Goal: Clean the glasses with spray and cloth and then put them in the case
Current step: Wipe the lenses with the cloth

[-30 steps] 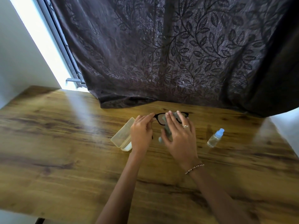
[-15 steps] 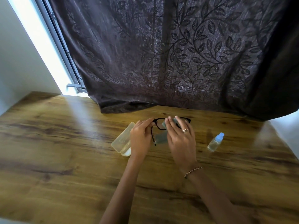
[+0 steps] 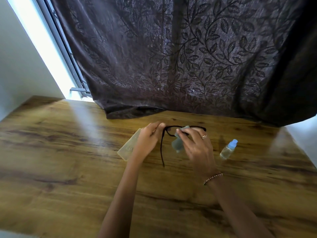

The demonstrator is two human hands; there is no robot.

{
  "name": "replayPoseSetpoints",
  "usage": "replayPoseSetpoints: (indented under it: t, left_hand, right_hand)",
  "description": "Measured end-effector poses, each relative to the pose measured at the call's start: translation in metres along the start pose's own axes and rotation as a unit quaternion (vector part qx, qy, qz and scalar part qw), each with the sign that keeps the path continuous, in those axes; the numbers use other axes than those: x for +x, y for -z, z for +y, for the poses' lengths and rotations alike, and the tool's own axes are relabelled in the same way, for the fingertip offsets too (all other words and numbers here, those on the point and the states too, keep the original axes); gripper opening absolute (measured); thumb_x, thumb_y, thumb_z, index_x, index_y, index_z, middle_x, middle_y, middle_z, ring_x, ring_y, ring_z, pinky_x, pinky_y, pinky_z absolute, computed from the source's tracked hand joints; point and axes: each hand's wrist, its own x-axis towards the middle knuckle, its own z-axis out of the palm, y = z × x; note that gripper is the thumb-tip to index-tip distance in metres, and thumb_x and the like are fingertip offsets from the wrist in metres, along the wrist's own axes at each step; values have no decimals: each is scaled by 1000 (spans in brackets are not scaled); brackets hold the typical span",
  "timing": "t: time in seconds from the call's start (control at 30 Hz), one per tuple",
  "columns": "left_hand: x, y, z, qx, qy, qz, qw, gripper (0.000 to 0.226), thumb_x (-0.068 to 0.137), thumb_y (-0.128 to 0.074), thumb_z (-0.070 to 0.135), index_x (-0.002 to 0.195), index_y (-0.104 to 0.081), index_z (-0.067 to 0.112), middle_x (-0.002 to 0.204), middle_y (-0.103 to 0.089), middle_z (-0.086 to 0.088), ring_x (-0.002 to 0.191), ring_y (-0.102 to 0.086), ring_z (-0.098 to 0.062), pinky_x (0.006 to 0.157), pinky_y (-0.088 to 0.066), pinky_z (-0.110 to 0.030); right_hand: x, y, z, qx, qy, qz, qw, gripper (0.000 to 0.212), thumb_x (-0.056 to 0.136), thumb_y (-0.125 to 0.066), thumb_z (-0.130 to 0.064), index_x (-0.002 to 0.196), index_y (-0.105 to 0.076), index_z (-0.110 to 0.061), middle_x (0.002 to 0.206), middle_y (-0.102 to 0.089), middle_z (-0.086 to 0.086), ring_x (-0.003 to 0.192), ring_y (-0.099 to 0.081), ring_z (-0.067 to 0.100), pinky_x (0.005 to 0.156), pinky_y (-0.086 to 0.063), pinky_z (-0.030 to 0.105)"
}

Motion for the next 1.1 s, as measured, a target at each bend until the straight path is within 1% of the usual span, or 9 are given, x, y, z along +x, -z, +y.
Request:
replayPoseSetpoints:
  t: [0.07, 0.17, 0.4, 0.53, 0.63, 0.8, 0.9, 1.03, 1.1]
  left_hand:
    - [9, 3, 11, -72, 68, -60, 993, 44, 92, -40, 55, 94, -71, 24, 94, -73, -6, 93, -67, -20, 87, -52, -36]
    - [29, 3, 21, 11, 101, -165, 981, 41, 94, -47, 47, 96, -72, 16, 97, -71, 2, 99, -65, -13, 91, -47, -29]
    - [46, 7, 39, -42, 131, -321, 937, 26, 93, -59, 29, 84, -70, 8, 79, -69, -1, 77, -61, -5, 77, -46, -21]
    - [48, 9, 36, -25, 121, -326, 937, 23, 91, -62, 22, 100, -71, 3, 92, -70, -4, 91, -63, -10, 91, -47, -27]
    - [47, 9, 31, -2, 110, -297, 948, 23, 89, -64, 25, 95, -73, 4, 86, -70, 1, 84, -63, -4, 83, -47, -21]
    - [50, 8, 24, 96, 71, -248, 961, 16, 89, -63, 31, 80, -75, 24, 81, -71, 9, 80, -62, -2, 76, -44, -21]
    - [49, 6, 32, 132, 63, -245, 958, 17, 90, -63, 30, 88, -76, 20, 82, -68, 13, 86, -61, -4, 74, -43, -16]
    - [47, 0, 42, 167, 51, -246, 954, 16, 88, -63, 34, 83, -76, 26, 88, -72, 9, 92, -64, -11, 87, -49, -33]
    - [45, -1, 49, 171, 55, -247, 952, 17, 89, -61, 36, 83, -75, 27, 90, -73, 7, 93, -63, -12, 89, -48, -36]
  right_hand:
    - [0, 1, -1, 2, 11, 8, 1000, 28, 88, -58, -15, 111, -70, -6, 104, -68, 7, 99, -53, 20, 84, -51, 40]
    - [0, 0, -1, 12, 29, 27, 999, 25, 86, -65, -11, 110, -71, -6, 100, -69, 7, 97, -56, 19, 92, -48, 41]
    - [-3, 3, -5, 20, 48, 16, 999, 22, 90, -61, -15, 108, -73, -11, 101, -70, 1, 100, -57, 15, 105, -40, 44]
    - [-10, 5, -1, 30, 48, -31, 998, 28, 86, -64, -7, 114, -70, -9, 110, -69, 1, 109, -54, 15, 109, -35, 39]
    - [-15, 15, -4, 55, 6, -35, 998, 29, 88, -52, -8, 112, -68, -6, 106, -71, 6, 107, -57, 17, 89, -51, 32]
    - [-15, 26, 3, 156, -172, 23, 972, 17, 89, -60, -10, 104, -67, -6, 96, -70, 3, 90, -63, 9, 79, -53, 26]
    - [-1, 32, 9, 180, -246, 77, 949, 17, 85, -66, -6, 102, -68, -5, 94, -66, -4, 86, -60, 3, 78, -50, 17]
    - [18, 32, 13, 179, -222, 69, 956, 16, 87, -66, -6, 102, -70, -5, 98, -67, -2, 91, -58, 1, 85, -44, 10]
    - [19, 23, 17, 150, -173, 20, 973, 17, 87, -67, -4, 104, -70, -5, 101, -68, 2, 96, -59, 8, 88, -44, 15]
